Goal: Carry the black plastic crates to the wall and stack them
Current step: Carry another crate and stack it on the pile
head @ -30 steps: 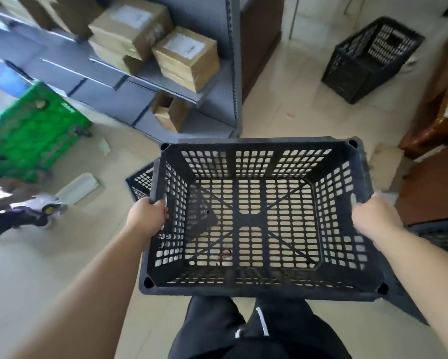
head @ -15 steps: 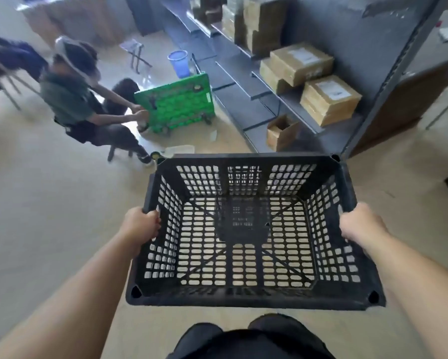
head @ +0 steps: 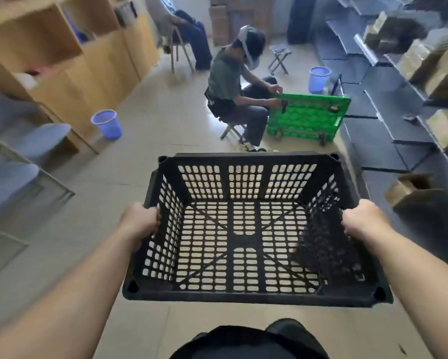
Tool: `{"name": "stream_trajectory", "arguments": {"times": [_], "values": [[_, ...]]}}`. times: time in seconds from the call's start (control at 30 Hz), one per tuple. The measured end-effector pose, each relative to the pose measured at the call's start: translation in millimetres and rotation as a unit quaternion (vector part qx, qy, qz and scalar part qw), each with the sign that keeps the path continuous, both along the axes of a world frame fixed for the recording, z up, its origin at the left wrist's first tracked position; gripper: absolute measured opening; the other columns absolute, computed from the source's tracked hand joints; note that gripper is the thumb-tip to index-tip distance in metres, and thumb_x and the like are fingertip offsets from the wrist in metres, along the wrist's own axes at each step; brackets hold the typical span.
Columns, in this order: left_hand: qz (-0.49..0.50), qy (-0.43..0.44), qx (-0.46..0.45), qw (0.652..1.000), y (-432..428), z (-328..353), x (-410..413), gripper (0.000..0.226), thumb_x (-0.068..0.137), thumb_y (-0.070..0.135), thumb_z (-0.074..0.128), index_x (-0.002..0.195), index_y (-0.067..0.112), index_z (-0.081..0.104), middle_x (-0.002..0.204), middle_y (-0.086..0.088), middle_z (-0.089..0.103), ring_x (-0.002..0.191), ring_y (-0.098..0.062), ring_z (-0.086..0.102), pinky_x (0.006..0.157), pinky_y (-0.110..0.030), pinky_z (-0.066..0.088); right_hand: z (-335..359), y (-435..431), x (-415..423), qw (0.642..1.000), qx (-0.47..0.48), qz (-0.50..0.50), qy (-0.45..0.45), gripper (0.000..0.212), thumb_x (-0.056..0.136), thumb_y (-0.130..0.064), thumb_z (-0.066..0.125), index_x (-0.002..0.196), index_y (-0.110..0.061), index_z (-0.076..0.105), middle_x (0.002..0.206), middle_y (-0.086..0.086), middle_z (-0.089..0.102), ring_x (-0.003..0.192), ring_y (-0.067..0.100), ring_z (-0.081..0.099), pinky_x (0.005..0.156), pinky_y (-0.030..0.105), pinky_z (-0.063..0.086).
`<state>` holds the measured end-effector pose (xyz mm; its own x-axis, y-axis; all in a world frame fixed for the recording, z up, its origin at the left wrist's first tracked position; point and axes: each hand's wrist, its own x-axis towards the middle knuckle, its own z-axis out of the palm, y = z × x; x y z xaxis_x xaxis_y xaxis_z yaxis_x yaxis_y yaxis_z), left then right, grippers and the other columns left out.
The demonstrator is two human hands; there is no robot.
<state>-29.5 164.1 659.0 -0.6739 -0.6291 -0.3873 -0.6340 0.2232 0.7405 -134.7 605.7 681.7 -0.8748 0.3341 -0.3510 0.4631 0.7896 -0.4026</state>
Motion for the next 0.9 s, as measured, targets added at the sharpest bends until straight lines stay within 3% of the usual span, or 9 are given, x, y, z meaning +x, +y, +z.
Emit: {"name": "stream_trajectory", "arguments": {"times": [0.17,0.3,0.43,0.67,0.77,0.9], "values": [[0.112,-0.006,0.013,0.994,-74,-1,54,0.025,0.099,0.018,0.054,0.083,0.002,0.066,0.07,-0.013,0.064,0.061,-0.026,0.056,0.064,-0.038,0.048,-10,-93,-30,0.995,-0.045,0.088,0.005,0.044,0.069,-0.032,0.048,0.099,-0.004,0.064,0.1,0.024,0.071,0.091,0.041,0.068,0.081,0.044,0.057],[0.213,-0.02,0.02,0.977,-113,-11,100,0.027,0.1,0.021,0.056,0.086,0.001,0.068,0.074,-0.012,0.067,0.061,-0.024,0.058,0.064,-0.035,0.049,-6,-178,-49,0.983,-0.042,0.179,0.0,0.023,0.089,-0.02,0.054,0.102,-0.002,0.061,0.101,0.023,0.068,0.096,0.041,0.063,0.078,0.039,0.05],[0.309,-0.039,0.021,0.95,-140,-12,145,0.026,0.101,0.019,0.056,0.086,0.001,0.068,0.072,-0.01,0.067,0.059,-0.023,0.058,0.06,-0.032,0.048,-18,-261,-74,0.96,-0.031,0.28,-0.001,0.019,0.092,-0.02,0.054,0.1,-0.005,0.061,0.098,0.02,0.068,0.091,0.039,0.061,0.078,0.039,0.05],[0.457,-0.062,0.011,0.887,-151,-3,232,0.028,0.103,0.022,0.055,0.09,0.001,0.068,0.077,-0.01,0.07,0.066,-0.023,0.062,0.07,-0.038,0.054,-22,-411,-79,0.888,-0.031,0.458,-0.012,0.02,0.094,-0.017,0.051,0.103,0.001,0.057,0.095,0.022,0.065,0.083,0.036,0.058,0.072,0.036,0.045],[0.522,-0.059,0.014,0.851,-144,-4,284,0.029,0.103,0.024,0.056,0.089,0.001,0.068,0.076,-0.01,0.07,0.066,-0.024,0.063,0.078,-0.044,0.057,-16,-475,-49,0.846,-0.019,0.532,-0.009,0.012,0.096,-0.014,0.048,0.104,-0.006,0.048,0.095,0.019,0.06,0.087,0.037,0.058,0.074,0.037,0.047],[0.607,-0.046,0.027,0.793,-144,-5,359,0.031,0.102,0.023,0.056,0.085,0.001,0.069,0.069,-0.008,0.068,0.06,-0.024,0.061,0.07,-0.039,0.053,-16,-555,8,0.802,-0.039,0.596,-0.007,0.018,0.089,-0.014,0.049,0.105,-0.008,0.055,0.093,0.02,0.066,0.084,0.039,0.064,0.075,0.04,0.055]]}}
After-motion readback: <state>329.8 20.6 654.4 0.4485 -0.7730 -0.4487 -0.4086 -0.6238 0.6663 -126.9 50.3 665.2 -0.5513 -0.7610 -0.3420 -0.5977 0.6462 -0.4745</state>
